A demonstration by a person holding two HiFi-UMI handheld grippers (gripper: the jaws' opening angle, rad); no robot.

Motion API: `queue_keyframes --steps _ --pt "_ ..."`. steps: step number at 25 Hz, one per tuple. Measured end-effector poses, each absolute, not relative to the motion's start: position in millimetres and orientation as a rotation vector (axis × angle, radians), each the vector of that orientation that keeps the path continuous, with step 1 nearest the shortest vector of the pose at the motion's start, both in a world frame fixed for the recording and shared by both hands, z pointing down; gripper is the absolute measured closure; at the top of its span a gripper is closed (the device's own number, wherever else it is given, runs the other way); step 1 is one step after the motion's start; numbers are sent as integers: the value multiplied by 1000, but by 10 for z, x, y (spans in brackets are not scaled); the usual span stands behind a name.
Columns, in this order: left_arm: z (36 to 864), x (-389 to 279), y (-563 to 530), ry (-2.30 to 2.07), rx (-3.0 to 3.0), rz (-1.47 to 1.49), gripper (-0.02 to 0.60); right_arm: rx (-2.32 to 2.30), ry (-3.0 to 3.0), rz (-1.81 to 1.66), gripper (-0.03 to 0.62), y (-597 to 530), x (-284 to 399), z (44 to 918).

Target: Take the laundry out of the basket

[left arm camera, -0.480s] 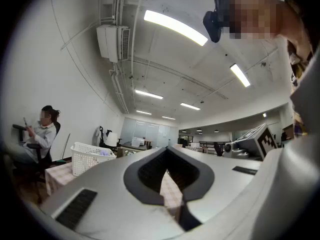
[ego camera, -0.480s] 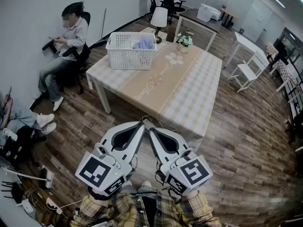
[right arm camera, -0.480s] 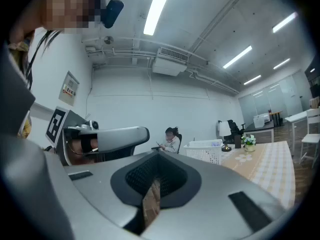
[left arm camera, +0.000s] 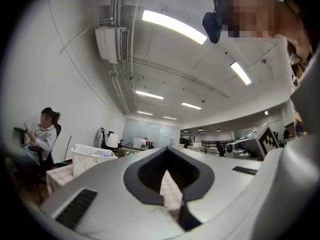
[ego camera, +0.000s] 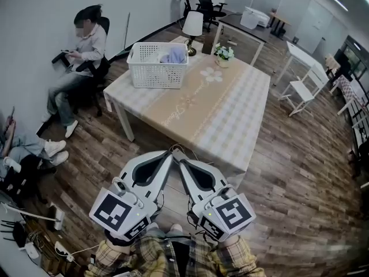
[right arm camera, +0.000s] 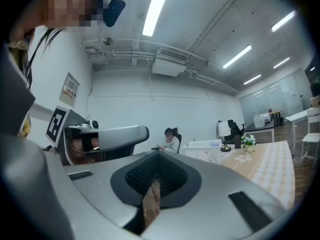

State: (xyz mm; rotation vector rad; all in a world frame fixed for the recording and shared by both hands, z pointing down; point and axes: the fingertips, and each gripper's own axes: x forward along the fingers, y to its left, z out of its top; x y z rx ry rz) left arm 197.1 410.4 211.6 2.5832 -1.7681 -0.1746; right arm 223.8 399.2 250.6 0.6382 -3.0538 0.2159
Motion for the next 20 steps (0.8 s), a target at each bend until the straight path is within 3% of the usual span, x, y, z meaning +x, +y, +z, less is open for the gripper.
queue_keyframes --steps 13,20 --pt "2174 2307 4160 -1847 2541 -179 566 576 -3060 230 585 3989 2631 2617" --pt "2185 2089 4046 -1883 2513 -184 566 543 -3055 232 585 3859 2450 2660"
